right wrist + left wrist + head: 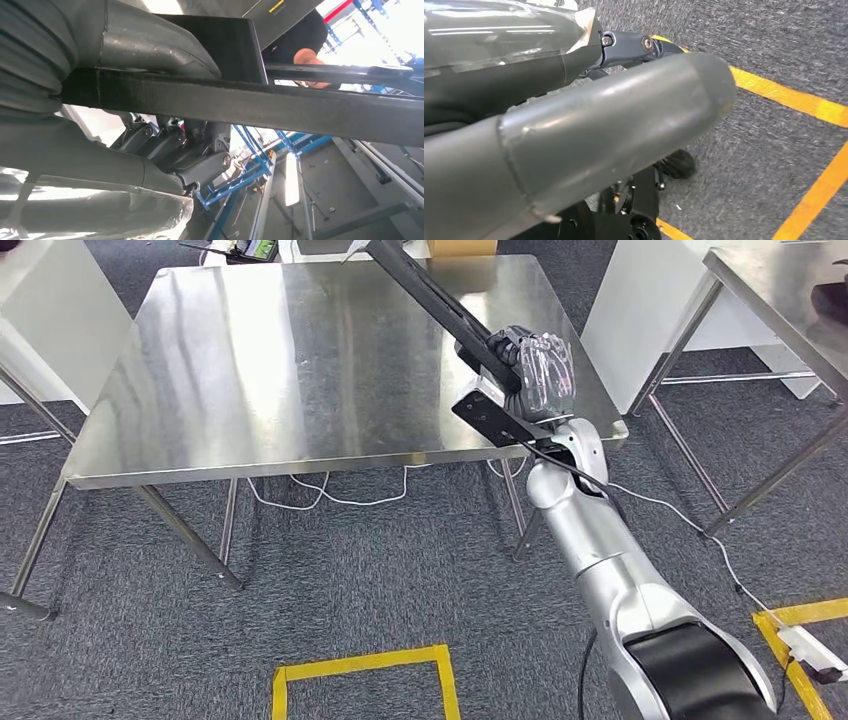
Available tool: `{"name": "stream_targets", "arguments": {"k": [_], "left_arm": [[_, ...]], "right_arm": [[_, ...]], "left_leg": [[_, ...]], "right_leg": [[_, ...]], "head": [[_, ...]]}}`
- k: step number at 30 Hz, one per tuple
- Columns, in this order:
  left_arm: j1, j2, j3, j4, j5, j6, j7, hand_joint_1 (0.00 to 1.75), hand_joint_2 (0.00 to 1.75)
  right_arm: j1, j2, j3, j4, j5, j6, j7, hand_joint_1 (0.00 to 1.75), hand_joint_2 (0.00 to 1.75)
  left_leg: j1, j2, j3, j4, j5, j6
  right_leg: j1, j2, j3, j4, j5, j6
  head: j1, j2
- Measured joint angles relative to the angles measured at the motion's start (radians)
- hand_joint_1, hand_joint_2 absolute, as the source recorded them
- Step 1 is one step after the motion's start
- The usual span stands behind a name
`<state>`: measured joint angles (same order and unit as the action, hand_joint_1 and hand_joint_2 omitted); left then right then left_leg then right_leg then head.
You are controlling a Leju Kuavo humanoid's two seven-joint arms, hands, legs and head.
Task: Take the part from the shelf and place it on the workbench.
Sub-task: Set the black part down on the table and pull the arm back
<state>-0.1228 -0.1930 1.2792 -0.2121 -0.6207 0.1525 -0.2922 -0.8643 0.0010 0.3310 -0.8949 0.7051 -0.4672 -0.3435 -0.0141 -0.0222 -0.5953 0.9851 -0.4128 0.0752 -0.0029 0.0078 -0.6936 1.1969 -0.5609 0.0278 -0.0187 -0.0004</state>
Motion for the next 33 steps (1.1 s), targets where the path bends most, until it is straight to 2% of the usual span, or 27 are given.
{"name": "stream_targets", "arguments": {"k": [2, 3, 4, 5, 7, 8, 9, 11, 12, 13, 14, 15, 17, 18, 19, 21, 23, 24, 25, 27, 28, 29, 30, 31, 32, 33], "left_arm": [[0.001, 0.0, 0.0, 0.0, 0.0, -0.001, 0.0, 0.0, 0.0], [0.0, 0.0, 0.0, 0.0, 0.0, -0.002, 0.0, 0.0, 0.0], [0.0, 0.0, 0.0, 0.0, 0.0, -0.002, 0.0, 0.0, 0.0], [0.0, -0.001, 0.0, 0.0, 0.0, -0.002, 0.0, 0.0, 0.0], [0.0, 0.0, 0.0, -0.001, 0.0, -0.002, 0.0, 0.0, 0.0], [0.0, 0.0, 0.0, -0.001, 0.0, -0.002, -0.001, 0.0, 0.0], [0.0, 0.001, 0.0, -0.001, -0.001, -0.002, -0.001, 0.0, 0.0], [0.0, 0.0, 0.0, -0.001, -0.001, -0.002, -0.001, 0.0, 0.0], [0.0, 0.0, 0.0, -0.001, -0.001, -0.002, -0.001, 0.0, 0.0], [0.0, 0.0, 0.0, -0.001, -0.002, -0.002, -0.001, 0.0, 0.0], [0.0, 0.0, 0.0, -0.001, -0.002, -0.002, -0.001, 0.0, 0.0], [0.001, 0.001, 0.0, -0.001, -0.002, -0.002, -0.001, 0.0, 0.0], [0.0, 0.001, 0.0, -0.001, -0.002, -0.002, -0.001, 0.0, 0.0], [0.0, 0.001, 0.0, -0.001, -0.002, -0.002, -0.001, 0.0, 0.0], [-0.001, 0.002, 0.0, -0.001, -0.002, -0.002, -0.001, 0.0, 0.0], [-0.001, 0.002, 0.0, -0.001, -0.002, -0.002, -0.001, 0.0, 0.0], [0.0, 0.002, 0.0, -0.001, -0.003, -0.002, -0.001, 0.0, 0.0], [0.0, 0.002, 0.0, -0.001, -0.004, -0.002, -0.001, 0.0, 0.0], [-0.001, 0.002, 0.0, -0.001, -0.006, -0.002, -0.001, 0.0, 0.0], [-0.002, 0.002, 0.0, -0.001, -0.009, -0.002, -0.001, 0.0, 0.0], [-0.002, 0.001, -0.001, -0.001, -0.01, -0.002, -0.001, 0.0, 0.0], [-0.001, 0.0, -0.001, -0.001, -0.01, -0.002, -0.001, 0.0, 0.0], [0.0, 0.0, -0.001, 0.0, -0.011, -0.002, -0.001, 0.0, 0.0], [0.0, -0.001, -0.001, 0.0, -0.012, -0.002, -0.001, 0.0, 0.0], [0.001, -0.001, -0.001, 0.0, -0.012, -0.002, -0.001, 0.0, 0.0], [0.001, -0.001, -0.001, 0.0, -0.012, -0.002, -0.001, 0.0, 0.0]], "right_arm": [[0.001, -0.004, 0.0, 0.0, -0.003, 0.0, 0.0, 1.75, 1.75], [0.001, -0.004, 0.0, 0.0, -0.004, 0.0, -0.001, 1.75, 1.75], [0.001, -0.004, 0.001, 0.0, -0.004, 0.0, -0.001, 1.75, 1.75], [0.0, -0.004, 0.001, -0.001, -0.004, 0.0, -0.002, 1.75, 1.75], [0.0, -0.004, 0.001, -0.004, -0.004, 0.0, -0.002, 1.75, 1.75], [-0.001, -0.004, 0.001, -0.005, -0.005, 0.0, -0.002, 1.75, 1.75], [-0.002, -0.003, 0.001, -0.006, -0.005, 0.0, -0.002, 1.75, 1.75], [-0.002, -0.001, 0.002, -0.007, -0.005, -0.001, -0.002, 1.75, 1.75], [-0.001, -0.001, 0.002, -0.007, -0.005, -0.001, -0.002, 1.75, 1.75], [0.001, -0.001, 0.002, -0.007, -0.005, -0.001, -0.002, 1.75, 1.75], [0.003, -0.001, 0.002, -0.007, -0.005, 0.0, -0.002, 1.75, 1.75], [0.005, -0.001, 0.002, -0.007, -0.005, -0.001, -0.002, 1.75, 1.75], [0.004, -0.001, 0.002, -0.007, -0.005, -0.001, -0.002, 1.75, 1.75], [0.003, -0.001, 0.002, -0.007, -0.005, -0.001, -0.002, 1.75, 1.75], [0.001, -0.001, 0.002, -0.007, -0.005, 0.0, -0.002, 1.75, 1.75], [-0.001, -0.001, 0.003, -0.007, -0.005, -0.001, -0.002, 1.75, 1.75], [0.0, -0.002, 0.002, -0.01, -0.004, -0.002, -0.002, 1.75, 1.75], [-0.001, -0.002, 0.002, -0.012, -0.003, -0.002, -0.001, 1.75, 1.75], [0.001, -0.003, 0.002, -0.014, -0.003, -0.003, -0.001, 1.75, 1.75], [0.01, -0.006, 0.002, -0.015, -0.001, -0.003, 0.0, 1.75, 1.75], [0.017, -0.008, 0.002, -0.015, 0.0, -0.003, 0.001, 1.75, 1.75], [0.024, -0.01, 0.002, -0.015, 0.001, -0.003, 0.002, 1.75, 1.75], [0.028, -0.012, 0.002, -0.015, 0.002, -0.003, 0.003, 1.75, 1.75], [0.03, -0.013, 0.002, -0.016, 0.002, -0.004, 0.003, 1.75, 1.75], [0.03, -0.015, 0.001, -0.016, 0.002, -0.004, 0.004, 1.75, 1.75], [0.029, -0.017, 0.001, -0.016, 0.003, -0.003, 0.004, 1.75, 1.75]], "left_leg": [[-0.004, -0.003, 0.023, 0.002, -0.021, -0.004], [-0.006, -0.004, 0.03, 0.003, -0.031, -0.008], [-0.007, -0.005, 0.035, 0.004, -0.038, -0.014], [-0.007, -0.005, 0.039, 0.008, -0.042, -0.018], [-0.006, -0.002, 0.036, 0.029, -0.046, -0.027], [-0.004, 0.001, 0.02, 0.059, -0.048, -0.032], [-0.001, 0.004, -0.01, 0.104, -0.053, -0.038], [0.012, 0.008, -0.095, 0.219, -0.082, -0.054], [0.019, 0.01, -0.135, 0.263, -0.1, -0.063], [0.025, 0.012, -0.161, 0.282, -0.109, -0.07], [0.029, 0.015, -0.17, 0.268, -0.099, -0.074], [0.033, 0.017, -0.16, 0.221, -0.067, -0.075], [0.033, 0.021, -0.111, 0.084, 0.022, -0.07], [0.03, 0.021, -0.09, 0.034, 0.048, -0.064], [0.025, 0.021, -0.077, 0.007, 0.06, -0.057], [0.018, 0.021, -0.065, -0.002, 0.048, -0.042], [0.017, 0.021, -0.045, -0.011, 0.044, -0.027], [0.017, 0.02, -0.036, -0.015, 0.041, -0.02], [0.018, 0.019, -0.028, -0.018, 0.038, -0.014], [0.017, 0.016, -0.016, -0.018, 0.025, -0.007], [0.017, 0.014, -0.008, -0.018, 0.017, -0.007], [0.017, 0.011, 0.003, -0.017, 0.007, -0.008], [0.017, 0.008, 0.015, -0.016, -0.003, -0.01], [0.017, 0.006, 0.026, -0.014, -0.014, -0.014], [0.015, 0.005, 0.036, -0.009, -0.026, -0.019], [0.014, 0.005, 0.043, -0.004, -0.039, -0.024]], "right_leg": [[0.002, 0.0, 0.032, -0.138, 0.099, 0.009], [0.004, 0.0, 0.047, -0.185, 0.138, 0.006], [0.008, 0.0, 0.056, -0.21, 0.163, -0.002], [0.01, 0.001, 0.062, -0.215, 0.168, -0.014], [0.004, 0.002, 0.082, -0.222, 0.164, -0.035], [-0.002, 0.001, 0.093, -0.224, 0.161, -0.043], [-0.006, 0.0, 0.105, -0.226, 0.155, -0.049], [-0.006, 0.0, 0.124, -0.227, 0.139, -0.055], [-0.006, 0.0, 0.133, -0.226, 0.13, -0.055], [-0.007, 0.001, 0.143, -0.226, 0.12, -0.053], [-0.007, 0.001, 0.155, -0.226, 0.11, -0.05], [-0.007, 0.002, 0.168, -0.226, 0.1, -0.047], [-0.007, 0.002, 0.195, -0.227, 0.078, -0.039], [-0.006, 0.002, 0.204, -0.229, 0.07, -0.033], [-0.005, 0.001, 0.21, -0.231, 0.063, -0.026], [0.0, 0.001, 0.217, -0.23, 0.058, -0.013], [0.002, 0.0, 0.203, -0.194, 0.055, -0.003], [0.001, 0.0, 0.177, -0.149, 0.051, -0.001], [-0.001, -0.001, 0.135, -0.086, 0.042, -0.001], [-0.004, 0.0, 0.044, 0.037, 0.004, -0.006], [-0.006, 0.0, 0.01, 0.067, -0.017, -0.009], [-0.007, 0.0, -0.01, 0.064, -0.024, -0.006], [-0.01, -0.001, -0.013, 0.032, -0.012, 0.0], [-0.013, -0.002, -0.005, -0.027, 0.025, 0.013], [-0.016, -0.004, 0.009, -0.099, 0.08, 0.028], [-0.017, -0.008, 0.021, -0.155, 0.125, 0.032]], "head": [[0.0, 0.0], [0.001, 0.0], [0.001, 0.0], [0.002, 0.0], [0.004, 0.0], [0.003, 0.0], [0.002, 0.0], [-0.001, 0.0], [-0.002, 0.0], [-0.002, 0.0], [-0.002, 0.0], [-0.002, 0.0], [-0.002, 0.0], [-0.001, 0.0], [-0.001, 0.0], [-0.002, 0.0], [-0.001, 0.0], [0.0, 0.0], [0.0, 0.0], [0.001, 0.0], [0.002, 0.0], [0.002, 0.0], [0.002, 0.0], [0.002, 0.0], [0.003, 0.0], [0.003, 0.0]]}}
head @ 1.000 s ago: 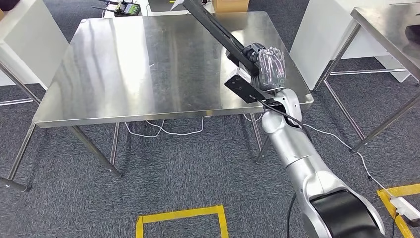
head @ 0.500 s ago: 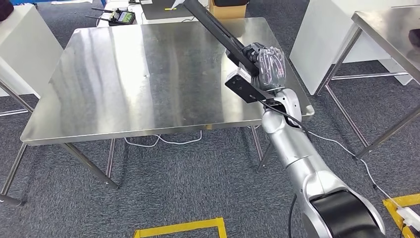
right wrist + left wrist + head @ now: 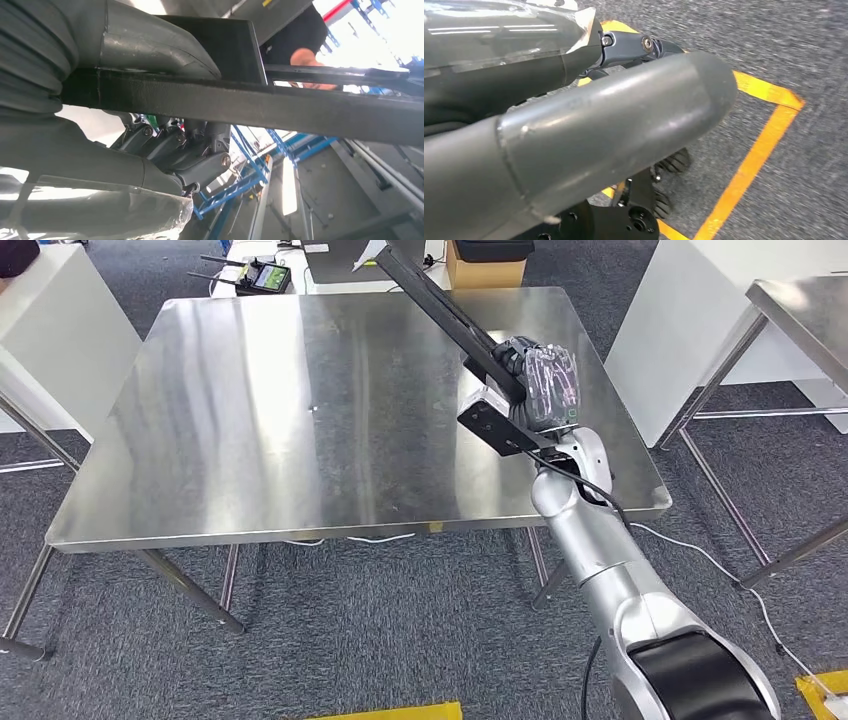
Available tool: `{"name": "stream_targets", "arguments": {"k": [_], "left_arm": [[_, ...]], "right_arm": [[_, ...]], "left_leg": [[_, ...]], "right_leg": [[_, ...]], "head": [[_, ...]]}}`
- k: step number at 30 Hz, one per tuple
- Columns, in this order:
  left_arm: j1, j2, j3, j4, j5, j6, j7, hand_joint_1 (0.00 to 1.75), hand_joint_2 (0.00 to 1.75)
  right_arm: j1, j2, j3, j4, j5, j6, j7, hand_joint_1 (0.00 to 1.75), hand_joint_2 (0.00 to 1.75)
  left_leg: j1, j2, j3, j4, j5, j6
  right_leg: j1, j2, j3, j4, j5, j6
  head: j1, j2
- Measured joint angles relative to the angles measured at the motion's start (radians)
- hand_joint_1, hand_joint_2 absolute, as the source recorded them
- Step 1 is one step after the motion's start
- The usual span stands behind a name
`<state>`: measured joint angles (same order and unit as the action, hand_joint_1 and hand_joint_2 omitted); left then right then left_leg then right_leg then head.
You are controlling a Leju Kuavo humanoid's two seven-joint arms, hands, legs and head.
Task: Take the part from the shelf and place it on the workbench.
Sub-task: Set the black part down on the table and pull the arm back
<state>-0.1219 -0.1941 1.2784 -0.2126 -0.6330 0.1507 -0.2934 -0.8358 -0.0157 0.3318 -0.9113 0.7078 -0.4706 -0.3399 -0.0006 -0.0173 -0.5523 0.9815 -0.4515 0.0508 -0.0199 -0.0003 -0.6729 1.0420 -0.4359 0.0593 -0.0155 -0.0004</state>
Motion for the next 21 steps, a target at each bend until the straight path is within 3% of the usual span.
{"name": "stream_targets", "arguments": {"k": [1, 2, 3, 5, 6, 8, 10, 11, 12, 14, 16, 18, 21], "left_arm": [[-0.001, 0.0, 0.0, 0.0, 0.0, 0.0, 0.0, 0.0, 0.0], [-0.001, 0.0, 0.0, 0.0, -0.001, 0.0, 0.0, 0.0, 0.0], [-0.002, 0.0, 0.0, 0.0, -0.002, 0.0, 0.0, 0.0, 0.0], [-0.002, 0.001, 0.0, 0.0, -0.003, -0.001, 0.0, 0.0, 0.0], [-0.002, 0.002, 0.0, 0.0, -0.003, -0.001, 0.0, 0.0, 0.0], [-0.002, 0.001, -0.001, 0.0, -0.004, -0.001, 0.0, 0.0, 0.0], [-0.002, 0.001, -0.001, 0.0, -0.005, -0.002, 0.0, 0.0, 0.0], [-0.002, 0.001, -0.001, 0.0, -0.006, -0.002, 0.0, 0.0, 0.0], [-0.001, 0.001, -0.001, 0.0, -0.006, -0.002, 0.0, 0.0, 0.0], [-0.001, 0.001, -0.001, 0.0, -0.006, -0.001, 0.0, 0.0, 0.0], [-0.001, 0.003, -0.001, 0.0, -0.005, 0.001, 0.0, 0.0, 0.0], [-0.001, 0.004, -0.001, 0.0, -0.003, 0.006, -0.001, 0.0, 0.0], [-0.001, 0.001, 0.0, 0.0, 0.006, 0.009, -0.004, 0.0, 0.0]], "right_arm": [[0.0, 0.0, 0.0, -0.001, 0.002, 0.0, 0.001, 1.75, 1.75], [-0.001, 0.0, 0.0, -0.003, 0.004, 0.0, 0.002, 1.75, 1.75], [-0.002, 0.001, 0.001, -0.005, 0.007, 0.001, 0.004, 1.75, 1.75], [-0.004, 0.004, 0.001, -0.008, 0.011, 0.0, 0.009, 1.75, 1.75], [-0.006, 0.004, 0.001, -0.01, 0.012, 0.0, 0.011, 1.75, 1.75], [-0.008, 0.005, 0.001, -0.011, 0.014, 0.0, 0.012, 1.75, 1.75], [-0.007, 0.004, 0.001, -0.012, 0.014, 0.001, 0.012, 1.75, 1.75], [-0.005, 0.004, 0.001, -0.012, 0.014, 0.001, 0.012, 1.75, 1.75], [-0.003, 0.003, 0.001, -0.012, 0.013, 0.001, 0.011, 1.75, 1.75], [-0.003, 0.0, 0.001, -0.012, 0.011, 0.002, 0.01, 1.75, 1.75], [-0.005, -0.003, 0.001, -0.011, 0.009, 0.004, 0.01, 1.75, 1.75], [-0.008, -0.005, 0.001, -0.009, 0.014, 0.006, 0.014, 1.75, 1.75], [-0.028, -0.01, 0.001, 0.013, 0.041, 0.002, 0.038, 1.75, 1.75]], "left_leg": [[-0.002, 0.0, 0.004, 0.004, -0.012, -0.006], [-0.004, 0.001, 0.007, 0.01, -0.02, -0.012], [-0.004, 0.002, 0.011, 0.013, -0.025, -0.016], [-0.001, 0.009, 0.001, 0.053, -0.034, -0.026], [0.001, 0.011, -0.018, 0.095, -0.044, -0.031], [0.006, 0.014, -0.087, 0.222, -0.086, -0.042], [0.011, 0.015, -0.161, 0.32, -0.128, -0.049], [0.012, 0.015, -0.181, 0.328, -0.126, -0.05], [0.012, 0.015, -0.183, 0.302, -0.101, -0.048], [0.011, 0.015, -0.145, 0.169, 0.001, -0.037], [0.003, 0.015, -0.106, 0.056, 0.056, -0.022], [-0.003, 0.014, -0.091, 0.024, 0.054, -0.015], [-0.005, 0.012, -0.089, 0.017, 0.061, -0.025]], "right_leg": [[0.001, -0.003, 0.011, -0.037, 0.036, -0.003], [0.002, -0.005, 0.018, -0.053, 0.053, -0.013], [0.003, -0.004, 0.023, -0.052, 0.051, -0.029], [-0.002, -0.002, 0.04, -0.053, 0.047, -0.049], [-0.004, -0.001, 0.05, -0.054, 0.043, -0.057], [-0.003, 0.001, 0.064, -0.054, 0.03, -0.07], [0.0, 0.004, 0.075, -0.054, 0.018, -0.074], [0.001, 0.005, 0.081, -0.054, 0.012, -0.073], [0.001, 0.007, 0.09, -0.054, 0.006, -0.072], [0.002, 0.008, 0.108, -0.054, -0.007, -0.067], [0.006, 0.009, 0.117, -0.053, -0.017, -0.06], [0.013, 0.01, 0.115, -0.05, -0.025, -0.053], [0.021, 0.009, 0.114, -0.047, -0.03, -0.055]], "head": [[-0.001, 0.0], [-0.002, 0.0], [-0.004, 0.0], [-0.005, 0.0], [-0.008, 0.0], [-0.01, 0.0], [-0.011, 0.0], [-0.011, 0.0], [-0.011, 0.0], [-0.011, 0.0], [-0.011, 0.0], [-0.01, 0.0], [-0.007, 0.0]]}}
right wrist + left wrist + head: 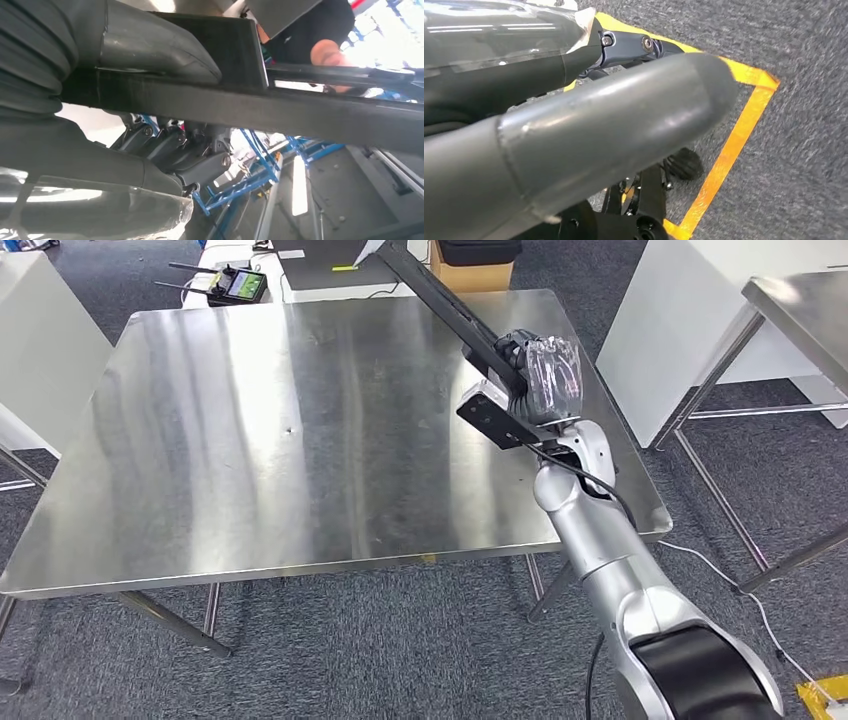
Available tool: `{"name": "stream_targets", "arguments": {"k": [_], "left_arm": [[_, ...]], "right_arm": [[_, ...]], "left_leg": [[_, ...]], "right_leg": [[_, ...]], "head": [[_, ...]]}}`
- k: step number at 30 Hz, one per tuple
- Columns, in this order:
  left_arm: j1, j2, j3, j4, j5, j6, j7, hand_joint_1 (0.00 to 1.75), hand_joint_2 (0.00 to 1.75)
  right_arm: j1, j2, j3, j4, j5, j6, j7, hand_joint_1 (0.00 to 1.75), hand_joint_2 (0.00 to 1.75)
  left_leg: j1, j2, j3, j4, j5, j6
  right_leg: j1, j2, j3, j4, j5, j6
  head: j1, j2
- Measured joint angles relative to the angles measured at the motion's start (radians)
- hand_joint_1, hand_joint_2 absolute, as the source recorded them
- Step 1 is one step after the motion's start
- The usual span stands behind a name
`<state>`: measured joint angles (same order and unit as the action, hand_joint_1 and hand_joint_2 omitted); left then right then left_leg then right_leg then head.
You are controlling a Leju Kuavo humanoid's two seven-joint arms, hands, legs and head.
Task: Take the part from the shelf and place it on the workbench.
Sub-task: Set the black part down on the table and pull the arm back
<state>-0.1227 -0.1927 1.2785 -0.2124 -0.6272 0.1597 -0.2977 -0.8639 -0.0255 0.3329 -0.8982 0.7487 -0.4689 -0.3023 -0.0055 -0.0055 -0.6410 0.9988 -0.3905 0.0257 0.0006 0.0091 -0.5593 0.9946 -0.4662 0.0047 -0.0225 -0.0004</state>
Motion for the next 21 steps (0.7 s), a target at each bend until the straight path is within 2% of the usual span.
{"name": "stream_targets", "arguments": {"k": [4, 11, 14, 18, 21], "left_arm": [[-0.002, 0.0, 0.001, 0.0, 0.007, 0.001, -0.017, 0.0, 0.0], [-0.002, 0.0, 0.0, 0.0, -0.008, 0.006, -0.041, 0.0, 0.0], [-0.002, 0.0, -0.001, 0.0, -0.015, 0.004, -0.048, 0.0, 0.0], [-0.002, 0.002, -0.01, 0.0, -0.037, -0.009, -0.057, 0.0, 0.0], [-0.002, 0.005, -0.023, 0.0, -0.052, -0.02, -0.058, 0.0, 0.0]], "right_arm": [[-0.049, -0.002, 0.0, 0.093, 0.075, -0.037, 0.054, 1.75, 1.75], [-0.117, -0.023, 0.004, 0.302, 0.264, -0.073, 0.181, 1.75, 1.75], [-0.131, -0.035, 0.008, 0.354, 0.313, -0.069, 0.229, 1.75, 1.75], [-0.158, -0.059, 0.036, 0.432, 0.441, -0.024, 0.361, 1.75, 1.75], [-0.165, -0.072, 0.063, 0.481, 0.512, 0.002, 0.426, 1.75, 1.75]], "left_leg": [[-0.01, -0.004, -0.001, 0.001, -0.005, 0.006], [-0.014, -0.005, 0.0, 0.001, -0.005, 0.018], [-0.016, -0.005, 0.0, 0.001, -0.004, 0.021], [-0.016, -0.005, 0.0, 0.001, -0.003, 0.023], [-0.016, -0.005, 0.0, 0.001, -0.002, 0.024]], "right_leg": [[-0.001, -0.003, 0.002, -0.008, -0.003, 0.006], [-0.001, -0.005, 0.005, -0.016, 0.001, 0.015], [-0.002, -0.005, 0.005, -0.016, 0.002, 0.017], [-0.004, -0.006, 0.005, -0.016, 0.003, 0.019], [-0.005, -0.007, 0.005, -0.016, 0.003, 0.019]], "head": [[0.0, 0.0], [0.0, 0.0], [0.001, 0.0], [0.0, 0.0], [0.0, 0.0]]}}
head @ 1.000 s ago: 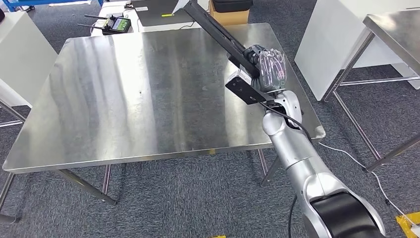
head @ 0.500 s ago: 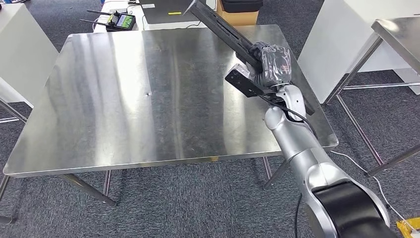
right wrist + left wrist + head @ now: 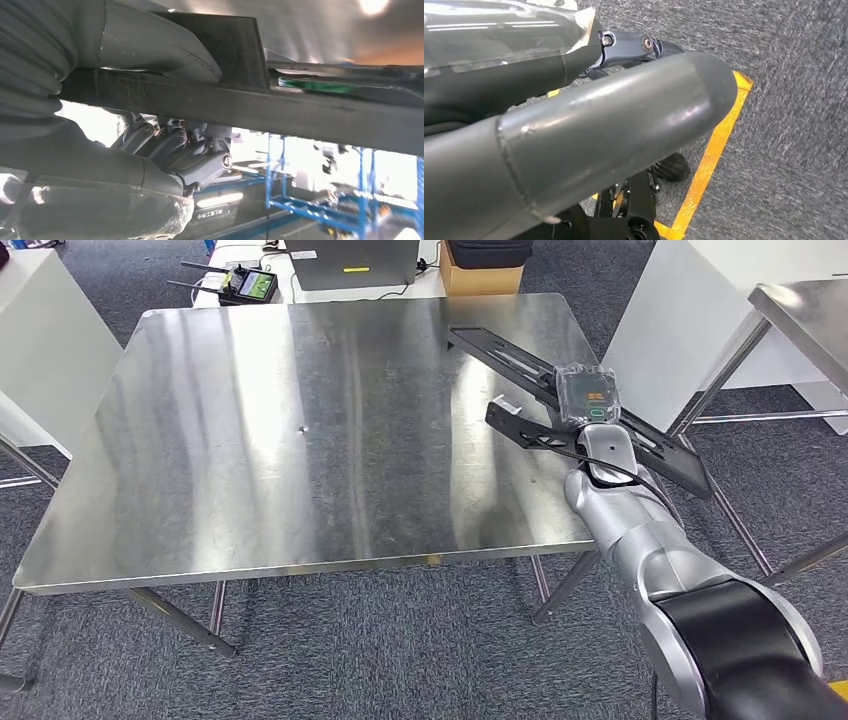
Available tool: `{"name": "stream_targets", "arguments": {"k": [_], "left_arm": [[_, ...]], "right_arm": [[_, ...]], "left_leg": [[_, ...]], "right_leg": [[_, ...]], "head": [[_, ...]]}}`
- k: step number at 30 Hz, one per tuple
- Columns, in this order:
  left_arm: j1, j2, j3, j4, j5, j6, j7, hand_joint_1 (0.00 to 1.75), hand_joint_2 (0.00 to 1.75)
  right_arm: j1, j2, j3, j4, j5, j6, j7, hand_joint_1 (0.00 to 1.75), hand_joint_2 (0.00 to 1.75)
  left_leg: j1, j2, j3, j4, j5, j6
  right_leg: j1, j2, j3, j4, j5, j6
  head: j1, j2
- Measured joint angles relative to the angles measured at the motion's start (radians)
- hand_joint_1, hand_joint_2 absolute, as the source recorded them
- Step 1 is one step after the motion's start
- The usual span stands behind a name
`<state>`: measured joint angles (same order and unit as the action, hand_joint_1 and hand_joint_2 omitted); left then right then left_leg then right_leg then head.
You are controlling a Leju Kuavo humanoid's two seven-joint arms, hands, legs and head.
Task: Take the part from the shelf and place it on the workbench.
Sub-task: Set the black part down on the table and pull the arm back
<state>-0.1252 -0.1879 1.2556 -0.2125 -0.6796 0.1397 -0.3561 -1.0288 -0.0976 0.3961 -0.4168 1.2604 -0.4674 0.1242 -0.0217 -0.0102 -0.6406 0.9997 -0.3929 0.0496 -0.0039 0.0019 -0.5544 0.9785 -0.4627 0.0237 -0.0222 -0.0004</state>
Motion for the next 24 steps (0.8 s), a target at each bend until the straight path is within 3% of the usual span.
{"name": "stream_targets", "arguments": {"k": [13, 17, 21, 24], "left_arm": [[-0.008, 0.007, -0.011, 0.0, -0.014, -0.007, 0.0, 0.0, 0.0], [-0.009, 0.008, -0.011, 0.0, -0.013, 0.006, 0.0, 0.0, 1.75], [-0.011, 0.01, -0.009, 0.0, -0.002, 0.04, 0.021, 0.0, 0.0], [-0.013, 0.011, -0.005, 0.0, 0.011, 0.033, 0.056, 0.0, 0.0]], "right_arm": [[0.022, 0.017, 0.045, 0.062, 0.083, 0.026, 0.054, 1.75, 1.75], [0.023, 0.033, 0.056, 0.079, 0.099, 0.04, 0.042, 0.0, 0.0], [0.025, 0.082, 0.065, 0.087, 0.14, 0.053, 0.034, 0.0, 0.0], [0.031, 0.122, 0.069, 0.091, 0.15, 0.057, 0.036, 0.0, 0.0]], "left_leg": [[0.003, 0.001, 0.001, 0.0, 0.0, 0.0], [0.005, 0.001, 0.001, 0.0, 0.0, 0.0], [0.005, 0.004, 0.002, -0.001, -0.001, -0.001], [0.006, 0.004, 0.002, -0.001, 0.0, -0.001]], "right_leg": [[0.0, 0.0, 0.0, 0.0, 0.0, 0.0], [0.001, 0.0, 0.0, 0.001, 0.0, 0.0], [0.001, 0.003, 0.0, 0.001, 0.0, 0.0], [0.001, 0.002, 0.0, 0.001, 0.0, 0.0]], "head": [[0.0, 0.0], [0.0, 0.0], [0.0, 0.0], [0.0, 0.0]]}}
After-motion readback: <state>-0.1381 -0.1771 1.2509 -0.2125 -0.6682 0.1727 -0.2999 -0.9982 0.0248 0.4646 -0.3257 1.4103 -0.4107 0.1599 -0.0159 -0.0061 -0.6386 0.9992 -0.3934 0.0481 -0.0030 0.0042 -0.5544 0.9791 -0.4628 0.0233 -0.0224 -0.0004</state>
